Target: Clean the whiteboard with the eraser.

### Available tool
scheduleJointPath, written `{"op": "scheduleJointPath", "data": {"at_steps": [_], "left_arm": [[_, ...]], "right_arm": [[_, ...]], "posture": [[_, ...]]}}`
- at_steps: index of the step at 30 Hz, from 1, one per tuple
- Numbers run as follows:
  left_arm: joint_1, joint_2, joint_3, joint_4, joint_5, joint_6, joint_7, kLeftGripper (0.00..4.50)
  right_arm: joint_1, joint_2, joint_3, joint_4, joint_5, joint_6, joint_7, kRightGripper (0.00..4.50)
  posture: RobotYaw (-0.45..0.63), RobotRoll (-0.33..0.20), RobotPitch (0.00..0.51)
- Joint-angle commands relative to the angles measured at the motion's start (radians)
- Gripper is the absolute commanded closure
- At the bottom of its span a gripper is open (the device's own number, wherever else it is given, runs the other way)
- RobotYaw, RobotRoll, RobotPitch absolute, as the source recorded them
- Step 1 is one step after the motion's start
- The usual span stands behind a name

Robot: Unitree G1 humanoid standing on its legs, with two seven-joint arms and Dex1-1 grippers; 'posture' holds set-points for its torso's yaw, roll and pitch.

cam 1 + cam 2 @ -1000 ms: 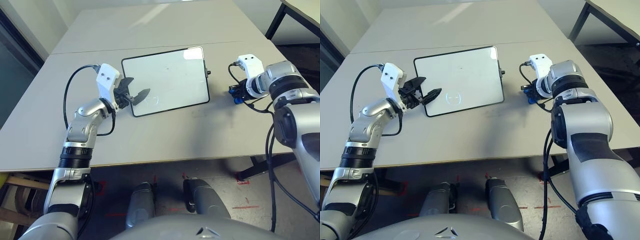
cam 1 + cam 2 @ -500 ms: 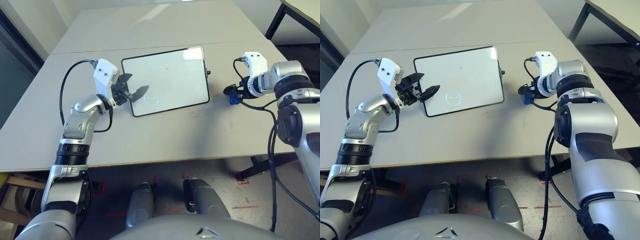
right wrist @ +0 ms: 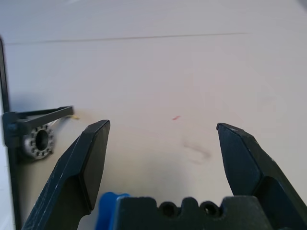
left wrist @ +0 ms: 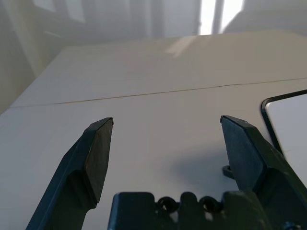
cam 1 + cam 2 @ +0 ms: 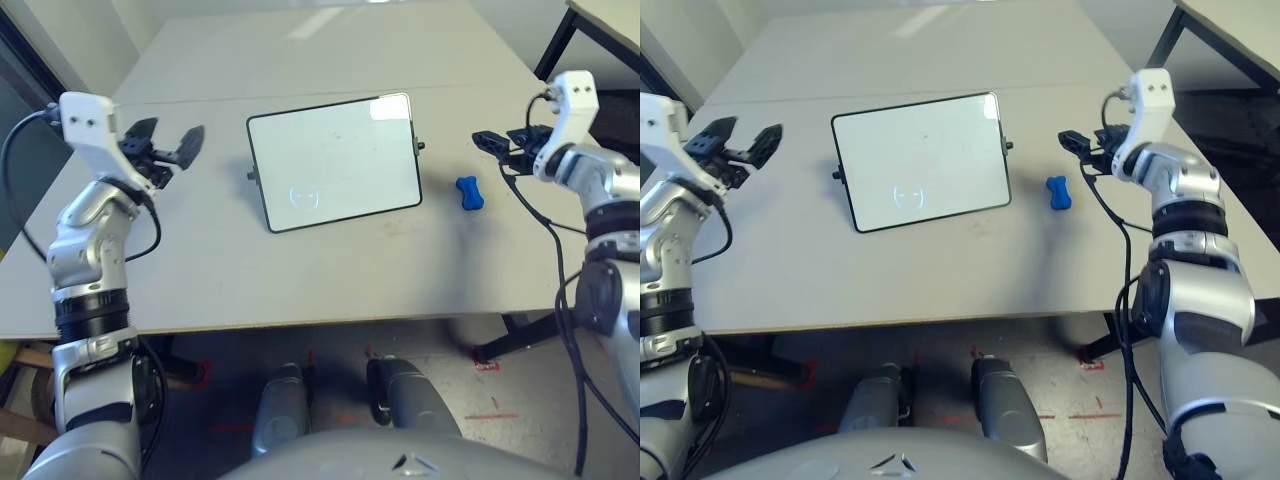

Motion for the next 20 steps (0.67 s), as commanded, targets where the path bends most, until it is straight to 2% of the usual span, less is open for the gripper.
{"op": "scheduleJointPath", "data": {"at_steps": [1,10,20], "left_arm": [[0.018,0.024,0.034,0.043,0.005,0.008,0.033,0.00],[-0.005,0.048,0.068,0.194,0.026,-0.072,0.091,0.00],[-0.017,0.044,0.068,0.236,0.018,-0.122,0.100,0.00]], "right_arm": [[0.075,0.022,-0.019,-0.036,0.021,-0.122,-0.033,0.03],[0.172,0.050,-0.031,-0.064,0.066,-0.234,-0.062,0.03],[0.167,0.059,-0.016,-0.056,0.071,-0.251,-0.088,0.03]], "posture": [[-0.03,0.000,0.112],[-0.05,0.000,0.107],[-0.05,0.000,0.096]]}}
